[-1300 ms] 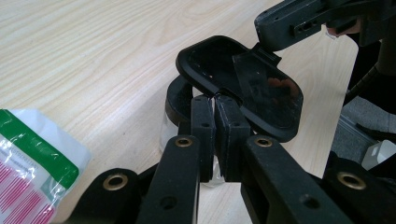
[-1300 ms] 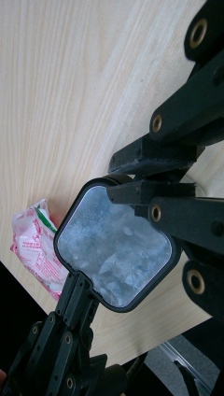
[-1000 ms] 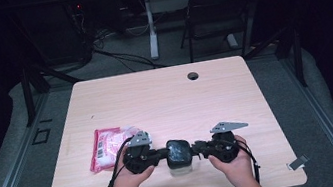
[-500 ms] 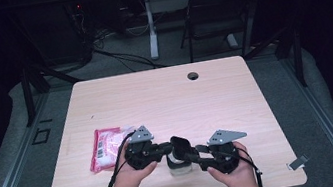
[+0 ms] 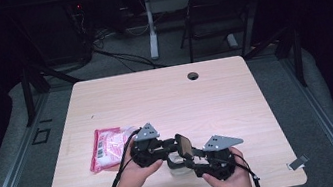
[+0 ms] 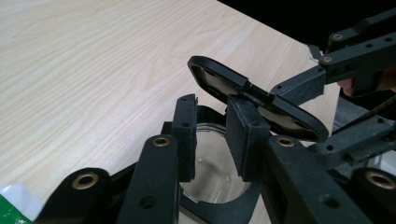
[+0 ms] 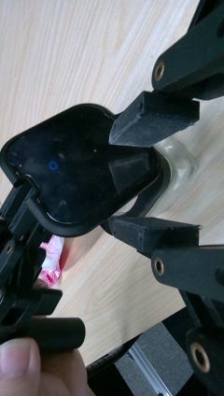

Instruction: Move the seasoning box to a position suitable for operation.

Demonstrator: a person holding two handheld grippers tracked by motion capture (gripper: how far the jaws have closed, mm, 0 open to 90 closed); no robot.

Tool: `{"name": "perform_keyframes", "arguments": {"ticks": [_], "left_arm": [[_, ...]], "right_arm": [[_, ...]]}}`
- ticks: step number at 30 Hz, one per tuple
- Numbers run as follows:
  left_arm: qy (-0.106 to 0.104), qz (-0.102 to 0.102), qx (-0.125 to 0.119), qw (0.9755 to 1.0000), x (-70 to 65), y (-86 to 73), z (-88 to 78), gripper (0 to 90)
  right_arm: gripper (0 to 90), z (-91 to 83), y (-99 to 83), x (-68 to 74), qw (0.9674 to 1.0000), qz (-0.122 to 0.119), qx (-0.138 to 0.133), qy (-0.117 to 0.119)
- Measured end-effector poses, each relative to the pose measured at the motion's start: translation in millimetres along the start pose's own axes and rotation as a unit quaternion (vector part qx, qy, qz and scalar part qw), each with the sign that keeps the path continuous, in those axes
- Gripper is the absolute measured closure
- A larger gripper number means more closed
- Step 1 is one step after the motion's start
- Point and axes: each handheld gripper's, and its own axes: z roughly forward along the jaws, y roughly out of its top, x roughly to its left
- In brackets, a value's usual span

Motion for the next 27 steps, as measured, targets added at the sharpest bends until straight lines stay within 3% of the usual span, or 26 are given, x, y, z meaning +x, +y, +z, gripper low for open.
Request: {"name": "perform_keyframes", "arguments": {"ticks": [11, 18, 22, 27], "left_arm": [[0.039, -0.005, 0.019, 0.9991, 11.2, -9.8, 9.3, 64.9], [0.035, -0.010, 0.039, 0.9986, 14.9, -15.7, 17.6, 64.6], [0.041, -0.002, 0.047, 0.9981, 15.6, -18.1, 20.3, 71.4], [0.040, 0.006, 0.049, 0.9980, 15.4, -18.0, 20.0, 71.7]], "right_arm": [[53.2, 0.3, -1.0, -3.1, 1.0000, 0.008, -0.002, 0.003], [53.4, -0.6, -1.7, -5.0, 0.9999, 0.011, -0.001, 0.000], [53.3, -1.1, -2.0, -5.7, 0.9999, 0.012, -0.003, 0.000], [53.4, -1.7, -2.4, -6.5, 0.9999, 0.011, -0.004, -0.001]]}}
